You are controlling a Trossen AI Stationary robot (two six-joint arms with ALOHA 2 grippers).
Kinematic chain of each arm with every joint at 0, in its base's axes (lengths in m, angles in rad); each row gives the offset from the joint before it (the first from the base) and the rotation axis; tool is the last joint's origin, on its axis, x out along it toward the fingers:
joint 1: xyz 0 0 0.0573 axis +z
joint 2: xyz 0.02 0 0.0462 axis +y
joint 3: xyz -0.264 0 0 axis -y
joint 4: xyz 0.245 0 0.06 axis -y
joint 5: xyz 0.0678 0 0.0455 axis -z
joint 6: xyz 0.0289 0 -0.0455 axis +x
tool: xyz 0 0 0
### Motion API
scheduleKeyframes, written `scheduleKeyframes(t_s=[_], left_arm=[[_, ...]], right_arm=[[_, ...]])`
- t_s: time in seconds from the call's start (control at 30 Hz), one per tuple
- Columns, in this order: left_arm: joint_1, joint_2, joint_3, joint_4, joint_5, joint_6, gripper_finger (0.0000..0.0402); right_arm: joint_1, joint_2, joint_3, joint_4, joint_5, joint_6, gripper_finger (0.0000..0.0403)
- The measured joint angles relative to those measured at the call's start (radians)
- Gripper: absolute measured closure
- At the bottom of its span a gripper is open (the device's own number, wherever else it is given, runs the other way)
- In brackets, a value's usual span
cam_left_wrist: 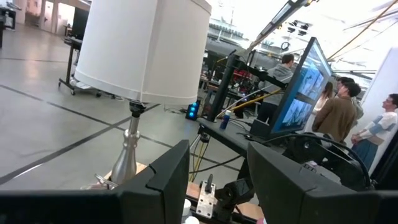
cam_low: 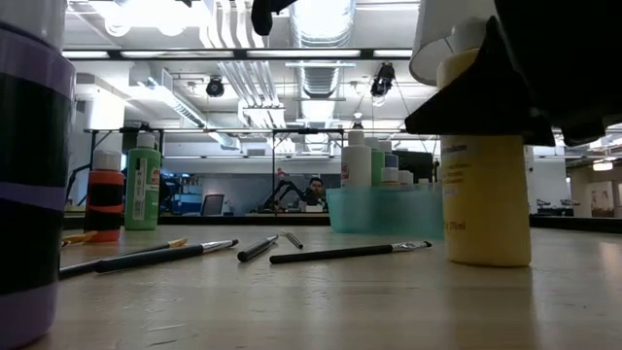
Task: Pick & Place Paint Supplies
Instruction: Move the big yellow paint bottle to the bottom right of the table, then put the big pink paint bottle into the green bin
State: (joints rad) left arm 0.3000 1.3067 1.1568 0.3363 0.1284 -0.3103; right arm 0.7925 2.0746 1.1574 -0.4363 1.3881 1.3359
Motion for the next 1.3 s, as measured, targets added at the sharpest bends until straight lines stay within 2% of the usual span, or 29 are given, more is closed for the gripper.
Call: scheduleKeyframes(t_s=[0.17, 0.33, 0.63, 0.83, 0.93, 1.03, 1.23, 1.3], left_arm=[[0.000, 0.000, 0.000, 0.000, 0.000, 0.018, 0.0234], [0.000, 0.000, 0.000, 0.000, 0.000, 0.028, 0.0234], [0.000, 0.000, 0.000, 0.000, 0.000, 0.027, 0.0234], [0.000, 0.000, 0.000, 0.000, 0.000, 0.027, 0.0234], [0.000, 0.000, 0.000, -0.002, 0.002, 0.027, 0.0234], [0.000, 0.000, 0.000, -0.012, 0.009, 0.028, 0.0234], [0.000, 0.000, 0.000, -0.038, 0.009, 0.094, 0.0234], [0.000, 0.000, 0.000, -0.053, 0.009, 0.104, 0.0234]], right_arm=[[0.002, -0.034, 0.000, -0.001, -0.001, -0.033, 0.0108], [0.002, -0.096, 0.000, -0.006, -0.001, -0.138, 0.0119], [0.001, -0.315, 0.000, -0.057, -0.051, -0.383, 0.0152], [0.001, -0.485, 0.000, -0.091, -0.080, -0.450, 0.0172], [-0.005, -0.576, 0.000, -0.125, -0.152, -0.449, 0.0181], [-0.028, -0.666, 0.000, -0.164, -0.267, -0.424, 0.0190], [-0.093, -0.817, 0.000, -0.425, -0.579, -0.079, 0.0220], [-0.096, -0.850, 0.000, -0.519, -0.649, 0.047, 0.0231]])
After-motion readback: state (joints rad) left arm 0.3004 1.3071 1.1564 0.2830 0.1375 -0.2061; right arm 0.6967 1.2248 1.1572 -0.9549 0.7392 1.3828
